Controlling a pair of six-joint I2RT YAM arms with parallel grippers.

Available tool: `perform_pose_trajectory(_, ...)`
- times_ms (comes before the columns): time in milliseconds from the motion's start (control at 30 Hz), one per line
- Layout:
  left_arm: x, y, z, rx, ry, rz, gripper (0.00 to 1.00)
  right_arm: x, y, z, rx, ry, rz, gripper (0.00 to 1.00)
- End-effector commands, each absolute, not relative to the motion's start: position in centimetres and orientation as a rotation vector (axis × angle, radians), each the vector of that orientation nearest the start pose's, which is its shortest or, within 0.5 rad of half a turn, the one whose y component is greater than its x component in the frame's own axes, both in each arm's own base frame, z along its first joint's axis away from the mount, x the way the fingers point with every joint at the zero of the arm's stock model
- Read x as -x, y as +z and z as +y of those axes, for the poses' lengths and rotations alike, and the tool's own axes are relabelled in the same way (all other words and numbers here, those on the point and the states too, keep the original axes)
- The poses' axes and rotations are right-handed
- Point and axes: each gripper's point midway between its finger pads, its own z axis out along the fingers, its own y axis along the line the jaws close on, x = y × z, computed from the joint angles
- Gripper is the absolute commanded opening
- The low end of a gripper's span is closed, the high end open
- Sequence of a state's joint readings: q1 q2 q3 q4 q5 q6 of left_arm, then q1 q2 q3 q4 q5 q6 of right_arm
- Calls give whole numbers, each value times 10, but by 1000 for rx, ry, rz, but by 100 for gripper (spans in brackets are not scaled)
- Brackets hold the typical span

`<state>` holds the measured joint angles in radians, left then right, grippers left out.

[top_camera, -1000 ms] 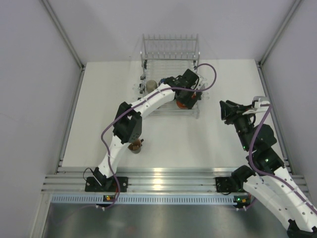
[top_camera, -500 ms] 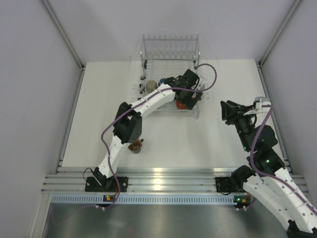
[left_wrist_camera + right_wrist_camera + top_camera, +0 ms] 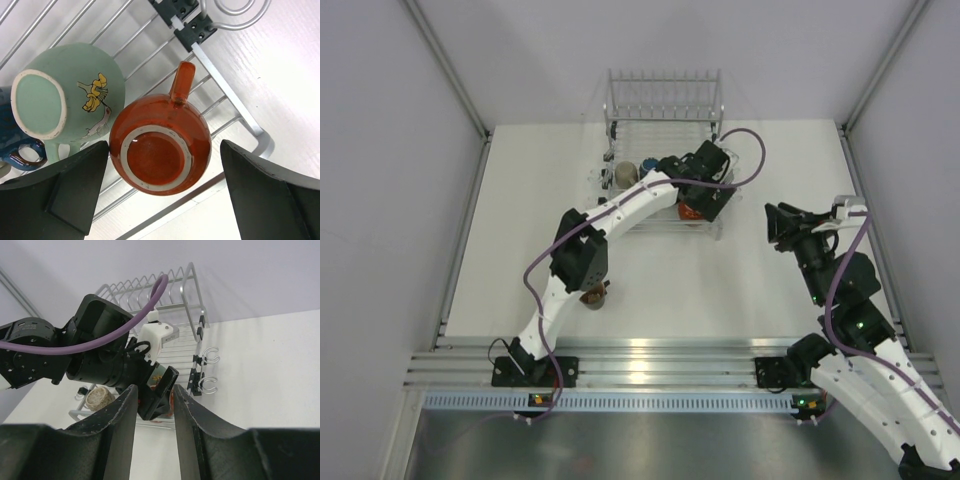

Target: Load the cups into the dish rack

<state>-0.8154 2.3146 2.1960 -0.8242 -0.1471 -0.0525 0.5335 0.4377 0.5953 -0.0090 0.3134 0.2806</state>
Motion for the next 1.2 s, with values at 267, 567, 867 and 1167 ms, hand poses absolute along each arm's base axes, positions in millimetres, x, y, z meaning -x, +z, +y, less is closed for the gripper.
perform_pose_trajectory(267, -408, 228, -385, -713, -162, 2140, 98, -245, 325, 89, -94, 430, 1432, 36)
perform_pose_trajectory(567, -382, 297, -350, -496, -351, 1966, 98, -264, 306, 124, 28, 486, 1542, 38)
perform_pose_trajectory(867, -365, 320, -216, -169, -628, 1785, 98, -295, 265, 209, 233, 693, 1686, 38)
perform_pose_trajectory(1167, -326, 318, -145, -30, -511, 1765, 98, -281, 242, 349, 537, 797, 1800, 38)
